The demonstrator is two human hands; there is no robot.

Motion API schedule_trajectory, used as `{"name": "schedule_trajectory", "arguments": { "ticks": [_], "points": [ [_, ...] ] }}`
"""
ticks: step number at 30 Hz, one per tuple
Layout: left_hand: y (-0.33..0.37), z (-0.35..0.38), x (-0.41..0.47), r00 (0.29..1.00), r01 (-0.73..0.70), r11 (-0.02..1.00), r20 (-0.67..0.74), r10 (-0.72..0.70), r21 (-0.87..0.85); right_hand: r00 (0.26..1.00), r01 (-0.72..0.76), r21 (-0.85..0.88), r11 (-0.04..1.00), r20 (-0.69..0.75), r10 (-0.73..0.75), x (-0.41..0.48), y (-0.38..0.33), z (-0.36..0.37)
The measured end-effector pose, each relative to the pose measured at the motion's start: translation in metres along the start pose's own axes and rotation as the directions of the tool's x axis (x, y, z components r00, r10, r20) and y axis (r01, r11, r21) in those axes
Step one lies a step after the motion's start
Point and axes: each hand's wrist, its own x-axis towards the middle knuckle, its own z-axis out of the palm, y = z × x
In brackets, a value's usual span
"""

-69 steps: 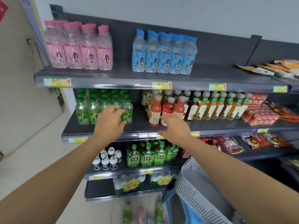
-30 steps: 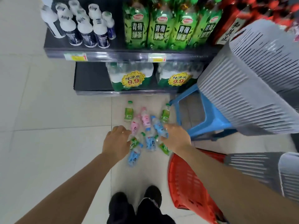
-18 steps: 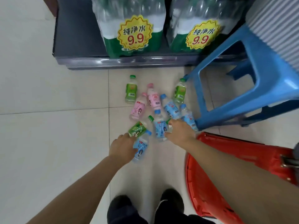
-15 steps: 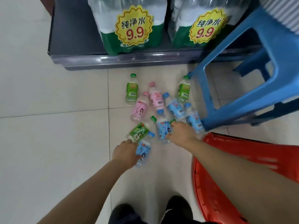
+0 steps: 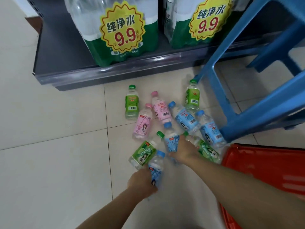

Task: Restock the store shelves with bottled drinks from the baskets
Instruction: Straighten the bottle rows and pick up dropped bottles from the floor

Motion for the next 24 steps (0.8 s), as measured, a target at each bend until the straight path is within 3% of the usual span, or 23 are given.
{"name": "schedule_trajectory", "arguments": {
  "ticks": [4,7,10,14,17,22,24],
  "points": [
    [-0.003,-0.013,0.007,0.998,-0.013,0.99,0.054,0.02,-0.142,0.988,-0.092,0.131,0.987,0.133,0.074,0.006,-0.004,-0.001],
    [-0.005,-0.025,0.009,0.994,-0.001,0.953,0.1,0.033,-0.302,0.955,-0.21,0.37,0.905,0.278,0.109,-0.001,-0.005,-0.011],
    [-0.003,-0.042,-0.006,0.99,-0.011,0.879,0.116,0.076,-0.477,0.927,-0.271,0.474,0.838,0.362,0.095,-0.021,-0.006,-0.03],
    [0.013,-0.083,-0.058,0.981,-0.047,0.703,0.098,0.165,-0.71,0.921,-0.26,0.588,0.766,0.389,0.014,-0.074,-0.019,-0.069],
    [0.032,-0.127,-0.117,0.974,-0.107,0.601,0.038,0.223,-0.792,0.919,-0.219,0.616,0.756,0.39,-0.052,-0.122,-0.038,-0.104],
    [0.052,-0.207,-0.216,0.937,-0.198,0.549,0.007,0.348,-0.812,0.945,-0.134,0.708,0.694,0.302,-0.126,-0.201,-0.08,-0.183],
    [0.057,-0.238,-0.253,0.941,-0.218,0.539,-0.028,0.338,-0.814,0.952,-0.084,0.721,0.688,0.261,-0.158,-0.231,-0.1,-0.216]
  ]
}}
